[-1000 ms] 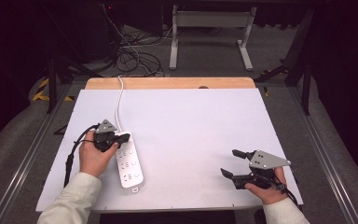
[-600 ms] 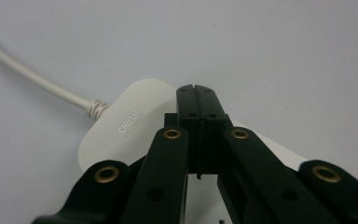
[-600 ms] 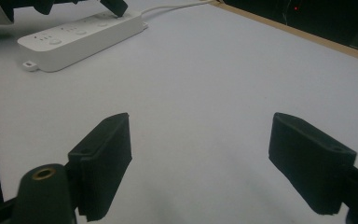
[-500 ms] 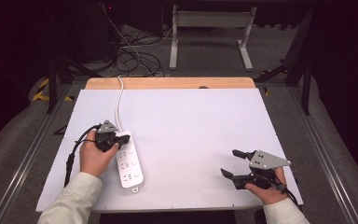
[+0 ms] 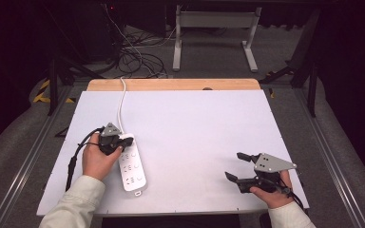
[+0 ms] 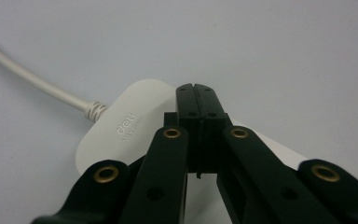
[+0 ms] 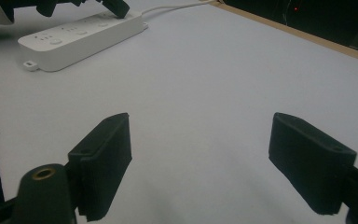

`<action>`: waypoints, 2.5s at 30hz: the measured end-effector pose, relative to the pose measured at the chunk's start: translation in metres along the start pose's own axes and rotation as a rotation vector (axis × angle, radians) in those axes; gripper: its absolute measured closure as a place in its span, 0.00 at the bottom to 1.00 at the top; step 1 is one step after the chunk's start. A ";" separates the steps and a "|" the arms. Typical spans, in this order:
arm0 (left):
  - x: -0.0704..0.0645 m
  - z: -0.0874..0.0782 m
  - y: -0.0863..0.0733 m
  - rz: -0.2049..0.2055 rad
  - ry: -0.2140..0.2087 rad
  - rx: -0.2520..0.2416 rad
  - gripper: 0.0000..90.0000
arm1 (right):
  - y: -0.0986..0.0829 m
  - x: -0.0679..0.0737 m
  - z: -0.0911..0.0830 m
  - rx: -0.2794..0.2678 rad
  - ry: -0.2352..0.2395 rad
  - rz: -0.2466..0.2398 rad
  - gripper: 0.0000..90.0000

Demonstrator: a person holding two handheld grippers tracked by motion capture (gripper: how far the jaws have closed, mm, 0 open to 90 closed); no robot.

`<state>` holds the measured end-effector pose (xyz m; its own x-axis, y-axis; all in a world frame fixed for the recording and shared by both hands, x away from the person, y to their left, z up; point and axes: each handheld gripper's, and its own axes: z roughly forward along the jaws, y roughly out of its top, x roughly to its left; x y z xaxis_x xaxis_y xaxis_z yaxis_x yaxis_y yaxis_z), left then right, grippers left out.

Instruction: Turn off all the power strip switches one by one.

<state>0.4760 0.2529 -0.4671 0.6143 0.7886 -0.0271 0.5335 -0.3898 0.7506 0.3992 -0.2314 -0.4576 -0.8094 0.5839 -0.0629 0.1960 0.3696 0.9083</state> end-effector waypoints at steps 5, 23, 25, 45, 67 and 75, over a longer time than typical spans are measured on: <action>0.000 0.000 0.000 -0.004 0.005 -0.001 1.00 | 0.000 0.000 0.000 0.002 0.000 0.000 0.24; 0.000 0.000 0.000 0.017 0.020 0.011 1.00 | 0.000 0.001 0.001 0.004 0.003 -0.001 0.24; -0.003 -0.003 0.002 0.030 0.063 0.002 1.00 | 0.000 0.001 0.000 0.004 0.002 -0.002 0.24; -0.022 -0.040 0.020 0.034 -0.025 -0.153 1.00 | -0.001 -0.001 0.001 0.001 0.000 0.001 0.24; -0.041 -0.036 -0.005 0.084 -0.055 -0.086 1.00 | 0.000 0.002 0.000 -0.006 0.007 -0.005 0.24; -0.036 -0.029 -0.009 0.092 -0.030 -0.039 1.00 | 0.000 0.002 0.000 -0.005 0.008 -0.007 0.24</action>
<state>0.4325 0.2415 -0.4539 0.6769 0.7357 0.0235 0.4514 -0.4402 0.7762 0.3973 -0.2304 -0.4576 -0.8151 0.5756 -0.0659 0.1878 0.3702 0.9098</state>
